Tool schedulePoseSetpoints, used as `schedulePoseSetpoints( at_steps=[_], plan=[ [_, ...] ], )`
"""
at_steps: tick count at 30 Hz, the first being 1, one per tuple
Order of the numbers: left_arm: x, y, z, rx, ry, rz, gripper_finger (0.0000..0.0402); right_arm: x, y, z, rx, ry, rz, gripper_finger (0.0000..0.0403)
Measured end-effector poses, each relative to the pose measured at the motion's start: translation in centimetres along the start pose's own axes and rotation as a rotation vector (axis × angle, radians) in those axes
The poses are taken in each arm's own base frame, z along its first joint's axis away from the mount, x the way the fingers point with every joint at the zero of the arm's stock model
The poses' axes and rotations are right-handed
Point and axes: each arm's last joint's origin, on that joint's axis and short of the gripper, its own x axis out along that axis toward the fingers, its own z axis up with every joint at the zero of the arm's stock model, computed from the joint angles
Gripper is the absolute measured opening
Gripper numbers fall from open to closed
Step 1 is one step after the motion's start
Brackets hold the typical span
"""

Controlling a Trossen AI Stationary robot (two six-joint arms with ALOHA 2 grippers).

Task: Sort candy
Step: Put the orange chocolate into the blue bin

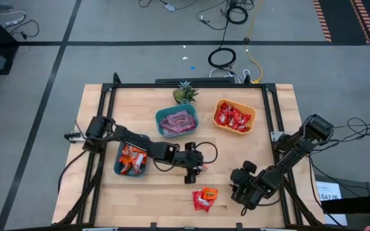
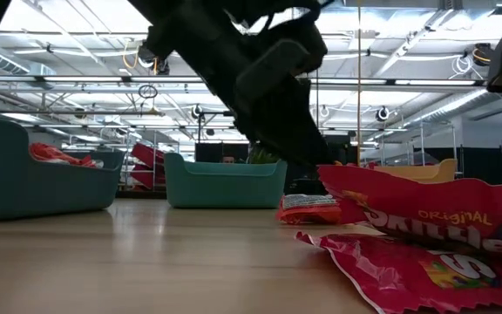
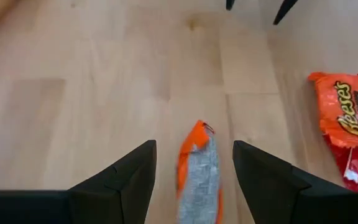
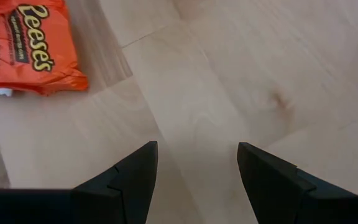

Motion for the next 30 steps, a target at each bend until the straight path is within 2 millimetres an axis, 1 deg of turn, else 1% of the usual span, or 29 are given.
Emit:
schedulePoseSetpoints(
  at_steps=[3, 8, 11, 14, 16, 20, 22, 24, 25, 27, 29, 30],
  plan=[
    [0.7, -0.1, -0.7, -0.045, 0.046, -0.023, 0.0222, -0.1, 0.1, -0.2, 0.022, 0.001, 0.005, 0.0212],
    [2.0, 0.0, -2.0, -0.043, 0.102, -0.021, 0.0221, -0.2, 0.1, -0.4, 0.014, 0.004, 0.005, 0.0212],
    [2.4, 0.1, -2.5, -0.041, 0.136, -0.015, 0.0214, -0.2, 0.1, -0.4, 0.013, 0.004, 0.005, 0.0212],
    [2.4, 0.1, -2.6, -0.062, 0.153, -0.008, 0.0179, -0.2, 0.1, -0.4, 0.012, 0.003, 0.002, 0.0212],
    [2.4, 0.1, -2.6, -0.068, 0.154, -0.005, 0.0142, -0.2, 0.0, -0.4, 0.011, 0.003, 0.0, 0.0212],
    [2.1, 0.1, -2.3, -0.146, 0.16, 0.011, 0.0071, -0.2, 0.0, -0.4, 0.01, 0.003, -0.002, 0.0212],
    [1.6, 0.1, -1.8, -0.212, 0.183, -0.012, 0.0057, -0.2, 0.0, -0.4, 0.011, 0.002, -0.001, 0.0212],
    [1.3, 0.2, -1.2, -0.272, 0.218, -0.039, 0.0052, -0.2, 0.0, -0.4, 0.01, 0.002, -0.002, 0.0212],
    [0.8, 0.3, -0.6, -0.299, 0.226, -0.05, 0.0051, -0.2, 0.0, -0.4, 0.01, 0.002, -0.001, 0.0212],
    [-0.9, 0.8, 0.4, -0.337, 0.254, -0.038, 0.0056, -0.2, 0.0, -0.5, 0.008, 0.003, -0.003, 0.0212],
    [-2.8, 1.3, 2.1, -0.359, 0.195, 0.001, 0.0063, -0.2, -0.1, -0.4, 0.003, -0.004, -0.012, 0.0212],
    [-4.1, 1.5, 2.4, -0.367, 0.195, 0.049, 0.0064, -0.2, -0.1, -0.4, 0.001, -0.015, -0.016, 0.0212]
  ],
)
